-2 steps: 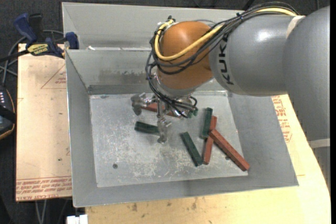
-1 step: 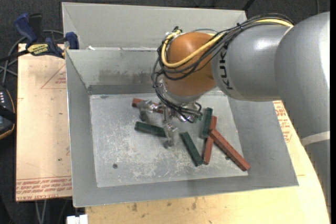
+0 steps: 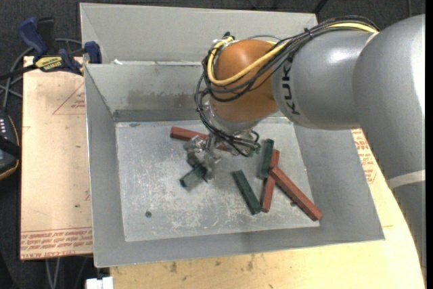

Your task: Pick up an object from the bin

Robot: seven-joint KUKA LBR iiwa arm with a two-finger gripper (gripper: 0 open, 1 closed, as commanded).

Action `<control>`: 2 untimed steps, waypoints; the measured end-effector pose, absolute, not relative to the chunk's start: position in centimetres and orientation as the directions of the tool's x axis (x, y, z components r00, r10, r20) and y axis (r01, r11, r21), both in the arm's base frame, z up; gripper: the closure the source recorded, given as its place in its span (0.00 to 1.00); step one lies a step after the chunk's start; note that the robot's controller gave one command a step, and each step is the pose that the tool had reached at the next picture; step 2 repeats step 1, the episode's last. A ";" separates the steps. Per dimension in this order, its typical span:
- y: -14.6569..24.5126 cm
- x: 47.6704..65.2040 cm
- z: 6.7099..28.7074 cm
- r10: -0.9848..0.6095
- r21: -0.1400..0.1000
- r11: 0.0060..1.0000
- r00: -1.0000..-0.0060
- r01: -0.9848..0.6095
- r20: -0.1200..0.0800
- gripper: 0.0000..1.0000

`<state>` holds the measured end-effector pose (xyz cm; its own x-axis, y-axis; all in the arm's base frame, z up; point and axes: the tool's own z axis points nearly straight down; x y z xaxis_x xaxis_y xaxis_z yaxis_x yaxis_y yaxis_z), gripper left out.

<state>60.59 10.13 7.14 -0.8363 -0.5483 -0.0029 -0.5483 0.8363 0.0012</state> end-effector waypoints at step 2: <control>11.7 58.1 25.1 -0.562 -0.004 0.827 -0.827 -0.562 -0.012 1.00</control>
Offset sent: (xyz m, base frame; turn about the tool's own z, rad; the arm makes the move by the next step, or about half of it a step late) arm -0.0264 0.0147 0.1747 -0.0194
